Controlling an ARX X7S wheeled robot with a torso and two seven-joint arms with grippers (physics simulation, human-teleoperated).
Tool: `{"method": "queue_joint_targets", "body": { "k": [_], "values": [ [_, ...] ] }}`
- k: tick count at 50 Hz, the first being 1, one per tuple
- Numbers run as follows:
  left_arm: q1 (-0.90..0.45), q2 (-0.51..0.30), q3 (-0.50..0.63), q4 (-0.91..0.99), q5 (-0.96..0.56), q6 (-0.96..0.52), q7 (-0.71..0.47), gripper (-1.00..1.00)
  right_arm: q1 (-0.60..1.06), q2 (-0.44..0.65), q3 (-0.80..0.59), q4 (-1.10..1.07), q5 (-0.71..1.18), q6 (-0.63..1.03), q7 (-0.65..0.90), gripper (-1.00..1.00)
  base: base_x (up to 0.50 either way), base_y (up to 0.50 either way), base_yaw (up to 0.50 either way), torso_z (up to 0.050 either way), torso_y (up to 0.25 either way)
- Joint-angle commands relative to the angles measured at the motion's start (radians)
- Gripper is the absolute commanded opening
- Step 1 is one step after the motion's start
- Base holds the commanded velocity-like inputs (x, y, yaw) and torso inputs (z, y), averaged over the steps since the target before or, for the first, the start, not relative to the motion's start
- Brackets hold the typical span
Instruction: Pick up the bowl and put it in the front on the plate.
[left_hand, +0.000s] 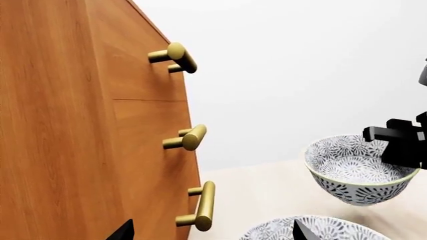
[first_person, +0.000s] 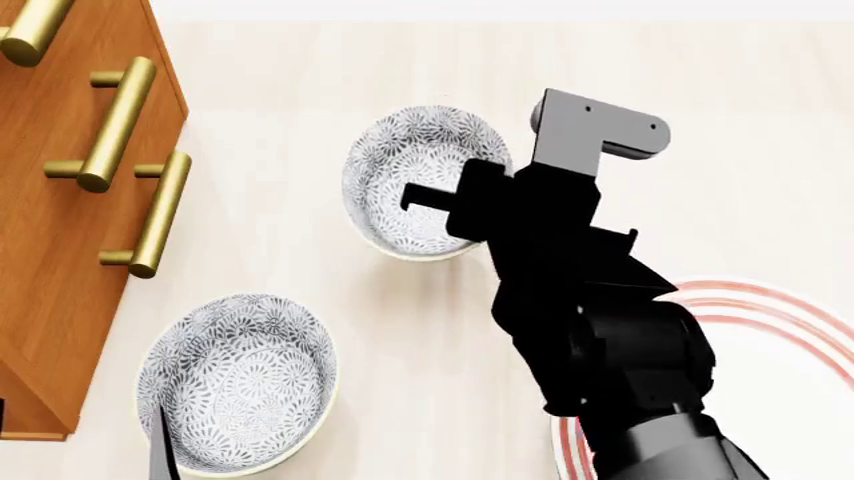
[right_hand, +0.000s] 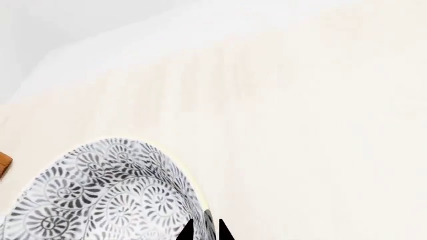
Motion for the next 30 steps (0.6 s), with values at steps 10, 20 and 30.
{"method": "queue_joint_targets", "body": {
  "k": [10, 20, 30],
  "values": [
    [-0.001, 0.003, -0.001, -0.005, 0.006, 0.002, 0.003, 1.0, -0.028, 0.26, 0.105, -0.497, 0.079, 0.096, 0.146, -1.0, 0.0, 0.0, 0.0, 0.0, 0.0],
    [-0.002, 0.002, 0.008, -0.011, 0.006, 0.002, 0.003, 1.0, -0.15, 0.494, 0.183, -0.867, 0.162, 0.122, 0.193, -1.0, 0.0, 0.0, 0.0, 0.0, 0.0],
    [-0.003, 0.002, 0.019, -0.011, 0.011, -0.005, 0.004, 1.0, -0.297, 0.707, 0.24, -1.06, 0.192, 0.099, 0.13, -1.0, 0.0, 0.0, 0.0, 0.0, 0.0]
  ]
}}
